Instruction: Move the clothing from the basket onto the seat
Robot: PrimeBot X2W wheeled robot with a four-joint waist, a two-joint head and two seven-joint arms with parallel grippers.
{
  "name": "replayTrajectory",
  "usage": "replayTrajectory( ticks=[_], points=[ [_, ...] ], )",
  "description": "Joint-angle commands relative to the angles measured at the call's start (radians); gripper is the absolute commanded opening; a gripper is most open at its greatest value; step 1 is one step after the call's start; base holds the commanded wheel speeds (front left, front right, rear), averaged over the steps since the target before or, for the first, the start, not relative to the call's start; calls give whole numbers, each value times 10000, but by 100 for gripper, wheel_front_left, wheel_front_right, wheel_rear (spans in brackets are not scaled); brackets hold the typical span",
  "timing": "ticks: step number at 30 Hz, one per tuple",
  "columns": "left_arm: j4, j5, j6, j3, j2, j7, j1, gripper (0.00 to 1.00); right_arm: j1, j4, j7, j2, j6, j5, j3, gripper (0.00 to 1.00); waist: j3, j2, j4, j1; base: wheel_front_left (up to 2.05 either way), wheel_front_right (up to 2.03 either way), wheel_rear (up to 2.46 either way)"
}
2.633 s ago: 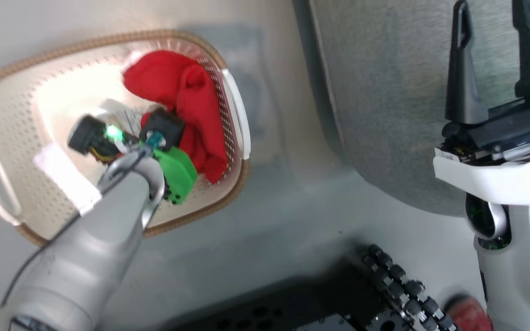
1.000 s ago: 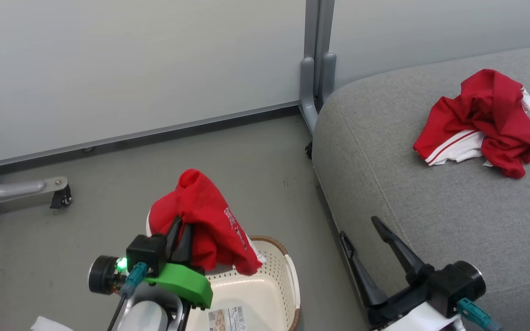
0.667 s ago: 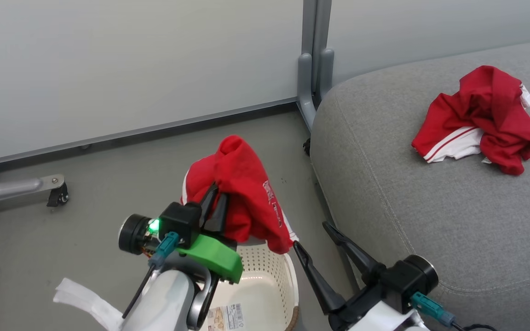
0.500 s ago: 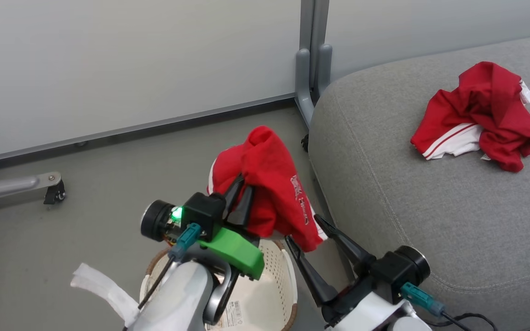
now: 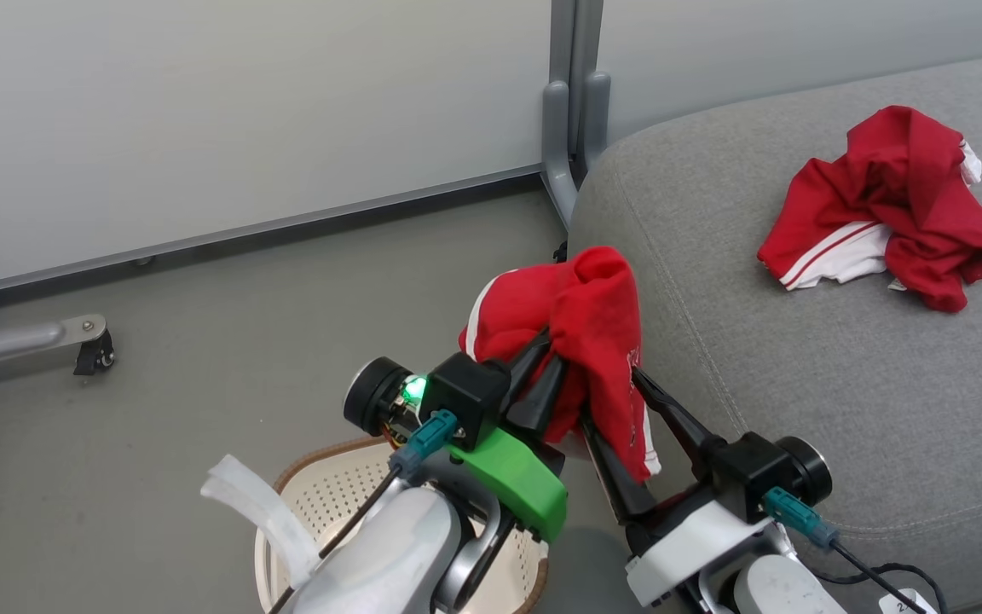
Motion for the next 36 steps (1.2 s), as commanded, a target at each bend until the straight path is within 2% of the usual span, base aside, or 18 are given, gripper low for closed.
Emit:
replayTrajectory(
  ticks=[1, 2, 3, 9, 16, 17, 18, 19, 27, 36],
  points=[
    [9, -114, -29, -93, 27, 81, -158, 0, -55, 92, -27, 52, -7, -27, -76, 100, -5, 0, 14, 1, 0, 0, 0],
    [29, -136, -30, -146, 27, 120, -169, 0, -54, 172, -27, 61, -7, 28, -50, 98, -6, 0, 25, 1, 0, 0, 0],
    [63, -159, -30, -185, 27, 153, -174, 0, -86, 205, -27, 68, -7, 54, -59, 0, -6, 0, 38, 1, 0, 0, 0],
    [220, -256, 6, -223, 100, 189, -91, 0, -163, 486, -27, 38, -7, 333, 137, 0, 7, 0, 94, 1, 0, 0, 0],
    [403, -229, 134, -240, 251, 144, 87, 0, -65, 367, -27, 73, -7, 544, -125, 0, 41, 0, 128, 1, 0, 0, 0],
    [409, -244, 139, -250, 267, 147, 108, 24, -48, 356, -27, 83, -7, 558, -143, 0, 43, 0, 134, 1, 0, 0, 0],
    [417, -264, 143, -247, 286, 163, 127, 41, -39, 349, -27, 85, -7, 591, -176, 0, 46, 0, 139, 1, 0, 0, 0],
    [431, -289, 162, -242, 320, 197, 154, 100, -19, 329, -27, 84, -7, 634, -270, 0, 48, 0, 149, 1, 0, 0, 0],
    [399, -355, 86, -354, 547, 310, 301, 100, 98, 363, -27, 112, -7, 717, -383, 0, 14, 0, 255, 1, 0, 0, 0],
    [206, -479, 303, -207, 838, 127, 597, 100, 194, 229, -27, 130, -7, 734, -580, 0, -59, 0, 400, 1, 0, 0, 0]
  ],
)
